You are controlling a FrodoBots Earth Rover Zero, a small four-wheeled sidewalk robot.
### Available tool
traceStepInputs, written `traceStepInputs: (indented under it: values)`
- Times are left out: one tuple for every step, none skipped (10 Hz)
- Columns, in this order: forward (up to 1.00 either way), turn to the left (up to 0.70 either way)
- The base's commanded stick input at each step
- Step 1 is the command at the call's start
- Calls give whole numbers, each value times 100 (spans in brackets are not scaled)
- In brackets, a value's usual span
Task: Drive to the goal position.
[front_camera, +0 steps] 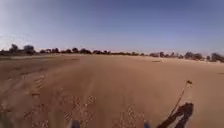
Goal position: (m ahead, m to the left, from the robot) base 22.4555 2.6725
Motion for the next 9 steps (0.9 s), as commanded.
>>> traceStepInputs:
  values:
    - [100,0]
    - [100,0]
    - [100,0]
    - [100,0]
    - [100,0]
    - [100,0]
    - [100,0]
    - [100,0]
    - [100,0]
